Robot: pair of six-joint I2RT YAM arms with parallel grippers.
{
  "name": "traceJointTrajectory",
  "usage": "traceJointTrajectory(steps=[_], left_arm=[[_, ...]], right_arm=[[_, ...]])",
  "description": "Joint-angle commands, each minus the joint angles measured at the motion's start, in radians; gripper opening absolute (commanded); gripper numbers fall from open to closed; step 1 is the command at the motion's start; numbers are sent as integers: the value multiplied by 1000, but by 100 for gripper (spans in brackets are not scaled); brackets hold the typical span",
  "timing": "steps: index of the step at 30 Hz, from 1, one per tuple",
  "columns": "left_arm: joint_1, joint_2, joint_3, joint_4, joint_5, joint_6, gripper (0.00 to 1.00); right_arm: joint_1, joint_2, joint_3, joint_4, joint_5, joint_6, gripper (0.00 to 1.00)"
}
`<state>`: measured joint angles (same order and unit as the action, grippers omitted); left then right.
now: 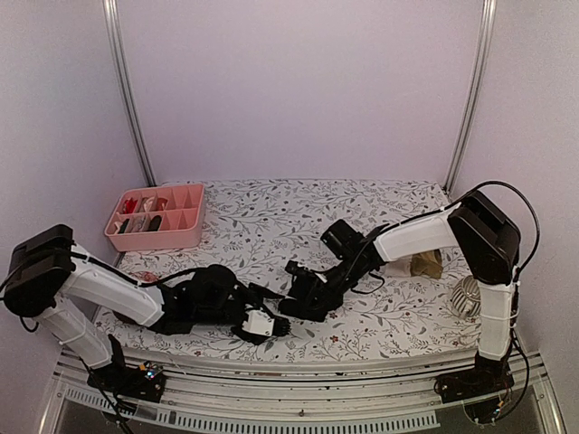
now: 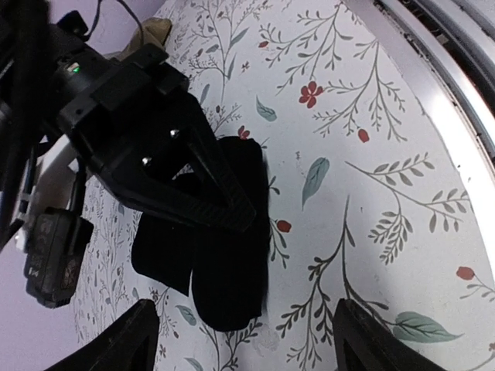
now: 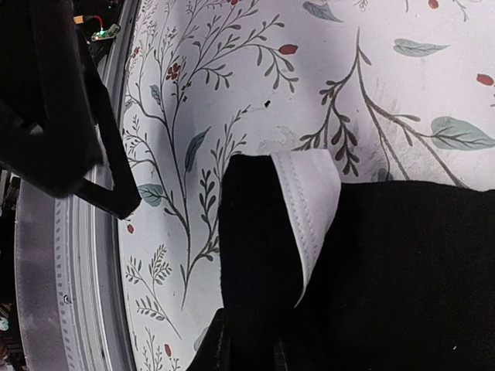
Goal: Roll the underwear
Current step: Roll the underwear at the center of the board.
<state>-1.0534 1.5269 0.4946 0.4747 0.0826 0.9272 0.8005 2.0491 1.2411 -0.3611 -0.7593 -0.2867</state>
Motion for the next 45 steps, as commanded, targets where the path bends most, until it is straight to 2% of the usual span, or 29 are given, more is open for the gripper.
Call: traceJointTrajectory(steps=[1,6,13,25,33,37,41,43,45], left_arm=[[-59,95,40,10,-107,-17,79],[-91,170,44,119,-226,-22,73],[-92,260,61,268,-354,14,73],[-92,349,96,265,-353,78,69],[-96,409,124,249,-359,77,43],[-103,426,145,211,-362,58,26],[-113,421,157,158,-364,24,0],[-116,410,161,112,-355,4,0],[-117,396,170,58,-342,-22,0]], right_arm=[[-17,50,37,-60,-23,12,4],[-34,68,43,-71,-36,-4,5],[-37,77,42,-73,-29,-19,7],[-45,68,21,-53,-52,-41,8],[-48,62,10,-44,-59,-50,8],[-49,60,9,-44,-60,-50,8],[-49,56,11,-44,-60,-46,10],[-48,45,7,-38,-65,-44,15],[-49,19,-10,-5,-63,-32,26]])
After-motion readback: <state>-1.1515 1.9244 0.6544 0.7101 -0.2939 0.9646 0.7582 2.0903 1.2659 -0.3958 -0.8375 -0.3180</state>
